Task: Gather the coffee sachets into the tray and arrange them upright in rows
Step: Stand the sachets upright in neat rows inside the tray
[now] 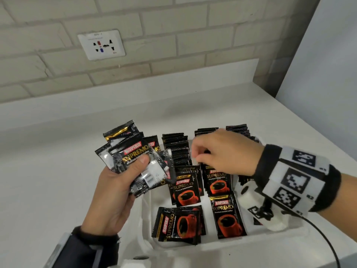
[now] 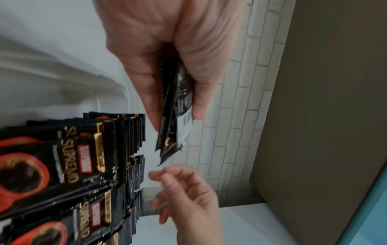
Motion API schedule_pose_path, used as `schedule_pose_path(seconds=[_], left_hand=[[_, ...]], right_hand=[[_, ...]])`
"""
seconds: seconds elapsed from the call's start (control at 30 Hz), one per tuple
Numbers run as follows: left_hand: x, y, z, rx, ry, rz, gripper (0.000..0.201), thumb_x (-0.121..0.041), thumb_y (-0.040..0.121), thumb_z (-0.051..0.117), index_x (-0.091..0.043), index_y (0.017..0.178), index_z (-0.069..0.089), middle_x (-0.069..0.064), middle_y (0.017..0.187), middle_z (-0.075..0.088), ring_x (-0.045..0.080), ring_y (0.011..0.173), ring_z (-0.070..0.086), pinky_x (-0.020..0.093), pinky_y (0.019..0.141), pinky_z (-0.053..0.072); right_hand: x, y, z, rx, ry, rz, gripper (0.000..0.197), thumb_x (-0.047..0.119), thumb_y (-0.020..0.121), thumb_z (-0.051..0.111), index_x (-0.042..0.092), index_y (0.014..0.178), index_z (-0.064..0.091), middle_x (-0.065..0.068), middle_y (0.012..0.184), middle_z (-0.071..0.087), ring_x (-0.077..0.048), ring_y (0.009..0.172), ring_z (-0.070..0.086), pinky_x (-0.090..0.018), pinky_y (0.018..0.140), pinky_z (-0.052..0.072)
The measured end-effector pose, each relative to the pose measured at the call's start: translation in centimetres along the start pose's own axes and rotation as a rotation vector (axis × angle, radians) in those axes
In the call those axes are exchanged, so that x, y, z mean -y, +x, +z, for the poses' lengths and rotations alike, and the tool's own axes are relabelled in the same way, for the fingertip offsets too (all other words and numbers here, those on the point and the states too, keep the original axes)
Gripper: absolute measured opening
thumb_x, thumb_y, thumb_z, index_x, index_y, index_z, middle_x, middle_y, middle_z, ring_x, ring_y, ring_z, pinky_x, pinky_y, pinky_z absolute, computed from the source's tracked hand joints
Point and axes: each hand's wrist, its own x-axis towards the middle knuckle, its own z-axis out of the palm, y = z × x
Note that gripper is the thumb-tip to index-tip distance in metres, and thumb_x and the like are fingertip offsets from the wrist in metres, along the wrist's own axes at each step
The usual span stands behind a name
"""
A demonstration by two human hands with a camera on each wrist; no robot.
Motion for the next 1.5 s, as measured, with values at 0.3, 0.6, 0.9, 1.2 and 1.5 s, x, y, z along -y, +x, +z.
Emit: schedule_pose_path(seconds=[0.3,0.6,0.9,1.2,1.5], left_hand=[[1.7,0.4,5.2,0.006,0.066,-0.018,0.041,-0.020,0.058,0.071,-0.011,0.098,0.067,0.010,0.086,0.074,0.023,0.077,0.071,0.026,0.055,0.054],[2.2,-0.3,4.8,0.055,-0.094,-0.194,0.062,-0.017,0.068,0.065,-0.006,0.127,0.051,0.010,0.107,0.070,0.021,0.093,0.069,0.025,0.058,0.055],[2.6,-0.4,4.6,-0.029,-0.015,-0.167,0.038,-0.014,0.066,0.066,-0.001,0.102,0.062,0.009,0.087,0.074,0.016,0.075,0.071,0.019,0.047,0.050],[2.1,-0.5,4.7,-0.075,0.000,-0.154,0.028,-0.013,0.060,0.069,-0.010,0.087,0.064,0.003,0.074,0.073,0.011,0.064,0.068,0.017,0.042,0.047],[0.8,-0.9,1.6,-0.152,0.006,-0.074,0.044,-0.022,0.048,0.071,-0.004,0.087,0.063,0.002,0.071,0.073,0.010,0.064,0.069,0.019,0.048,0.053]], right_hand=[[1.3,-1.4,1.1,-0.023,0.606,0.163,0.039,0.041,0.070,0.073,0.026,0.090,0.044,-0.004,0.078,0.058,-0.008,0.052,0.061,-0.026,0.050,0.053],[-1.1,-1.6,2.3,-0.056,1.163,0.294,0.016,0.010,0.083,0.063,0.007,0.093,0.050,-0.005,0.069,0.058,-0.008,0.047,0.052,-0.022,0.045,0.053],[-2.9,-3.1,-0.3,-0.328,1.438,0.276,0.033,0.012,0.059,0.066,0.010,0.090,0.057,-0.004,0.073,0.069,-0.011,0.056,0.062,-0.017,0.046,0.050],[-3.7,-4.9,1.8,-0.146,1.538,0.165,0.052,0.036,0.037,0.089,0.017,0.082,0.074,-0.011,0.087,0.070,-0.016,0.064,0.064,-0.021,0.050,0.052],[-5.5,-7.9,2.2,-0.413,1.580,0.276,0.040,0.017,0.049,0.076,0.009,0.087,0.067,-0.009,0.087,0.073,-0.018,0.070,0.069,-0.028,0.055,0.056]])
